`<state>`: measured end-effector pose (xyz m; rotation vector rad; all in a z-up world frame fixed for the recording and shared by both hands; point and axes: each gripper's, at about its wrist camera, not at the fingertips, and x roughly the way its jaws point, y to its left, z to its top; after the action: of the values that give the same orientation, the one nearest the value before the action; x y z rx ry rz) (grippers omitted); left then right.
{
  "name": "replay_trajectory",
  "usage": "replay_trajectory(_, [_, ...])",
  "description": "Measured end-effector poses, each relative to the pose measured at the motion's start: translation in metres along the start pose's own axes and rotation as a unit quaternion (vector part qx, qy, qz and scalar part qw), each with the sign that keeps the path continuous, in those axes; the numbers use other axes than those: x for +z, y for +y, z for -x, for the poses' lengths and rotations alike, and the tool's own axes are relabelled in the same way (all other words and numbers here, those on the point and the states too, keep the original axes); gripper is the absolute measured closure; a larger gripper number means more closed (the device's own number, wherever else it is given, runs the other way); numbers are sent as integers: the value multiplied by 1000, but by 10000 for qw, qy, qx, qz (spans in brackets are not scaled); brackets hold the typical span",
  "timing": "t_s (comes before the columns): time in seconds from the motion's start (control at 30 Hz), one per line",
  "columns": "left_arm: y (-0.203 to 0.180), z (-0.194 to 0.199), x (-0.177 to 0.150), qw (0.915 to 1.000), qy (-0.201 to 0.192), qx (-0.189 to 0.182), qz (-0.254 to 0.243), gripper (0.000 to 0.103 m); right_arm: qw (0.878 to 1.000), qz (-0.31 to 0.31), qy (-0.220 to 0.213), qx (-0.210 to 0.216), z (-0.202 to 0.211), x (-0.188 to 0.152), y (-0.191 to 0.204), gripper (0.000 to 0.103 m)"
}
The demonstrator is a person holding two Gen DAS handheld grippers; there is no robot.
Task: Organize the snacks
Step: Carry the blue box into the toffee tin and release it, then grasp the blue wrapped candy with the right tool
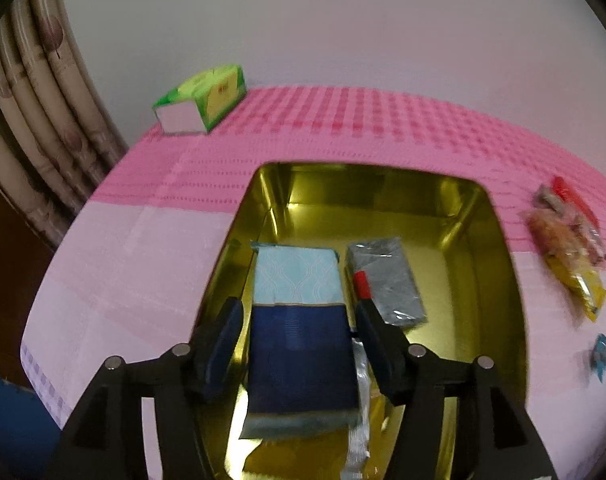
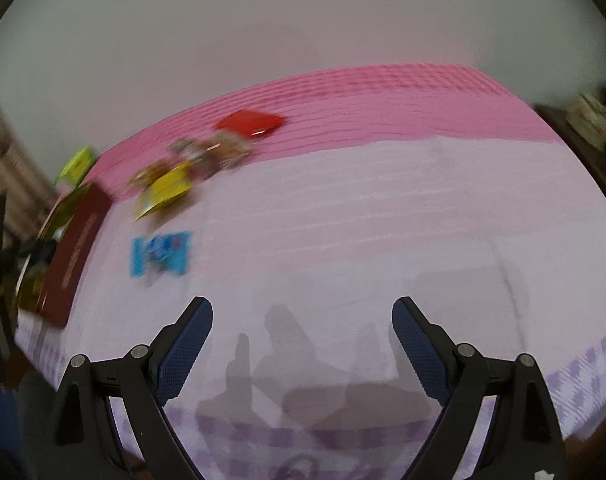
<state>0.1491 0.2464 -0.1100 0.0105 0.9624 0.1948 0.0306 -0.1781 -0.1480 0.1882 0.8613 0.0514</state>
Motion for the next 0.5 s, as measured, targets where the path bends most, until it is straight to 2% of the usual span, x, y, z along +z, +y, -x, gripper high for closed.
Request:
replay_trajectory(0.17, [7,46,-18,9982,-499,-294,-176,37,9969,698,-177,307,-4,-6,45,13])
replay_trajectory(0.3, [12,91,-46,9940,-882,-583,-265,37,9892,1304,-192,642,-19,-8,86,14])
replay_trajectory(0.4, [13,124,-73,9902,-1043,-904,-201,36,9865,1517,-173,596,-38,-1,109,22])
replay_trajectory(0.5, [8,149,-102,9860,-1185,-1165,-155,35,9885,1385,-51,597,-58,9,119,33])
